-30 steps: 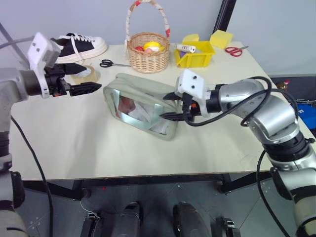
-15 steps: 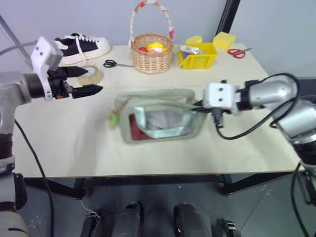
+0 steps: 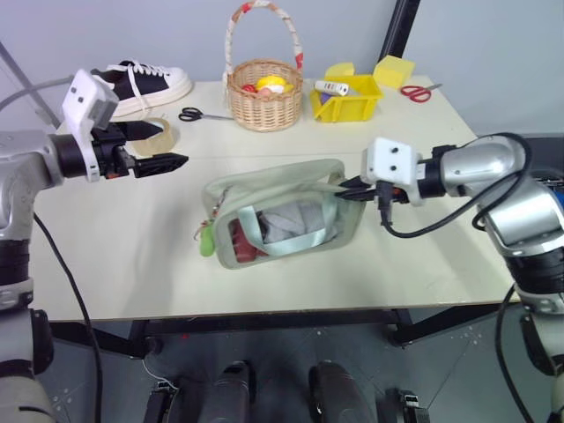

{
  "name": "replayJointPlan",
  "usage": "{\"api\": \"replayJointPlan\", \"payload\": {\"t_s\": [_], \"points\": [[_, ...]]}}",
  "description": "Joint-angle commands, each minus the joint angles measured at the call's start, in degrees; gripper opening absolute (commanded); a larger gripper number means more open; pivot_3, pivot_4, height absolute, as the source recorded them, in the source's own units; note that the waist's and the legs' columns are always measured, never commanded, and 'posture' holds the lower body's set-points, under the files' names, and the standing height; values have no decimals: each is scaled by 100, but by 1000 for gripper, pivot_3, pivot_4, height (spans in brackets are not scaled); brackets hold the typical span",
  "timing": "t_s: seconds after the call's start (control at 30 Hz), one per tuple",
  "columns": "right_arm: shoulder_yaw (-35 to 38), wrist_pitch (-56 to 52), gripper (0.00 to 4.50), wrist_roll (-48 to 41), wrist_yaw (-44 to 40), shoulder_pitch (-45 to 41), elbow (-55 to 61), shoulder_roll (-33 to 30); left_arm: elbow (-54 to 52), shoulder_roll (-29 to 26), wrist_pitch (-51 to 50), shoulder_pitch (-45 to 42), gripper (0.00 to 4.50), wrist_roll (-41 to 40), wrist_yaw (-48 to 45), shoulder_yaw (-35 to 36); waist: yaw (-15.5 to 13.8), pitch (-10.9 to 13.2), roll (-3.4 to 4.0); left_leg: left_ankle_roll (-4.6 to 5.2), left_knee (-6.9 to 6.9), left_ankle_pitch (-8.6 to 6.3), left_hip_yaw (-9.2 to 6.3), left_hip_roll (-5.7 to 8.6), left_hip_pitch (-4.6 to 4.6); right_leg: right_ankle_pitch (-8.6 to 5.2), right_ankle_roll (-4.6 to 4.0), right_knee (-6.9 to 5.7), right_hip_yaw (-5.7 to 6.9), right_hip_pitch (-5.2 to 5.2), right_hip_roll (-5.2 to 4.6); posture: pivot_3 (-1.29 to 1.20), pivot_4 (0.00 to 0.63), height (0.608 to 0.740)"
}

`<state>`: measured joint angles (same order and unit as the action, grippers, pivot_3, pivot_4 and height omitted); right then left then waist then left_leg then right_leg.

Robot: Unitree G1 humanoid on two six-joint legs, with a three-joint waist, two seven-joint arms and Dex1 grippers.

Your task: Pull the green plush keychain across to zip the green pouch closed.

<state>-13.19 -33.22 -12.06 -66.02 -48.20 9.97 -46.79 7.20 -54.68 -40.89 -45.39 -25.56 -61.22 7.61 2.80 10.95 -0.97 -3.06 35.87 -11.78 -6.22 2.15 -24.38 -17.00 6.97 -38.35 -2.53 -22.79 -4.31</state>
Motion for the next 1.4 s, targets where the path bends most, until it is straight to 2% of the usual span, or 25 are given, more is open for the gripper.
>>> {"api": "replayJointPlan", "payload": {"t_s": [0.03,0.2,0.33,0.43,0.57,0.67,0.8,0.97,1.2,1.27,1.4], "points": [[192,-643,58,-428,161,-277,516,289,-51,-53,107,-155,4500,-9,-15,74,-7,1,1,0,0,0,-1,0,-1,0,0,-1,0,-2,0,0,150,740],[300,-1499,58,-810,384,-367,813,503,-49,-88,101,-132,4500,-5,-14,106,-44,1,1,0,2,0,-2,3,-4,0,0,0,1,-1,-5,0,150,740],[121,-1301,58,-706,303,-151,914,304,-121,-80,72,-73,4500,-31,14,133,-50,1,1,0,4,0,-3,7,-5,0,1,1,2,1,-10,0,150,740],[86,-1149,1109,-682,151,-89,875,115,-112,-129,69,-43,4500,-37,-18,155,-39,1,1,0,4,0,-2,8,-5,0,1,2,2,1,-10,0,150,740],[104,-874,2984,-592,-148,-299,698,-219,36,-322,122,-62,4500,25,-146,166,-20,1,1,0,2,0,-1,7,-4,0,1,1,2,0,-9,0,150,740],[213,-872,2984,-604,-215,-895,359,-239,328,-621,241,-76,4500,129,-318,198,21,8,12,0,1,0,4,6,-4,0,1,0,0,-6,-7,0,150,740],[148,-1253,2984,-774,163,-1518,289,365,903,-934,587,-42,4500,323,-511,171,81,10,15,0,-14,0,4,1,-1,0,0,-4,-2,-15,-1,0,150,740],[-226,-1557,2984,-813,645,-1292,506,1193,1374,-1100,1012,265,4500,567,-839,17,99,8,12,0,-21,0,-2,-3,-4,-1,0,-3,-2,-17,7,0,150,740],[-674,-1265,2984,-514,825,-929,341,1494,1036,-943,1081,753,4500,609,-959,-23,49,10,8,0,-9,0,0,1,-14,0,0,-10,-3,-25,-1,0,150,740],[-746,-1194,2161,-501,763,-858,358,1470,950,-852,1115,894,4500,632,-942,-60,40,10,8,0,-9,0,0,0,-11,0,0,-11,-3,-23,-2,0,150,740],[-858,-1037,124,-396,699,-772,356,1434,884,-726,1075,991,4500,624,-1004,-126,37,9,7,0,-8,0,-1,0,-11,0,-1,-21,-3,-26,1,0,150,740]]}}
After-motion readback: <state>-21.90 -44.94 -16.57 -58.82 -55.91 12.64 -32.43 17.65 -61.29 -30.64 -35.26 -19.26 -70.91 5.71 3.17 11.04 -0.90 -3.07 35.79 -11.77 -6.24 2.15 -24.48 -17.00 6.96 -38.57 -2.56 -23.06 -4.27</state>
